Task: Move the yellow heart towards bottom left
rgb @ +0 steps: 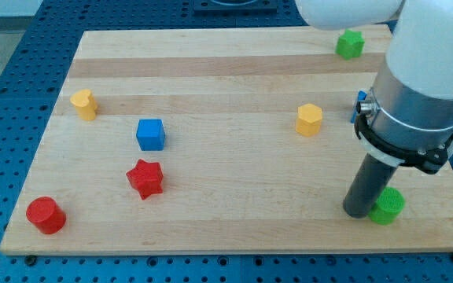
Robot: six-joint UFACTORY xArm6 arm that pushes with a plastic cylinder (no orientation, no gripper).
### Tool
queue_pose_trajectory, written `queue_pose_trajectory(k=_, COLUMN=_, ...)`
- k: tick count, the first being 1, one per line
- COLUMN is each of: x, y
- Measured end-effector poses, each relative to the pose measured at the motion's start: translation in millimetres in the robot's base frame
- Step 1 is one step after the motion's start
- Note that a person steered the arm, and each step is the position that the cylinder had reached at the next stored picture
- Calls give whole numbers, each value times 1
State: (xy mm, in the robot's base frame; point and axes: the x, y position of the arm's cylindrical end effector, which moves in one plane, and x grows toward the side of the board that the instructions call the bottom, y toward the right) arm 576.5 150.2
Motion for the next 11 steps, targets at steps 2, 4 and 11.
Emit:
queue_pose_trajectory(k=2, x=-17, y=-62)
queue_pose_trajectory(k=4, x=-21, y=-105)
queue_pose_trajectory(k=11, x=-55, y=-176)
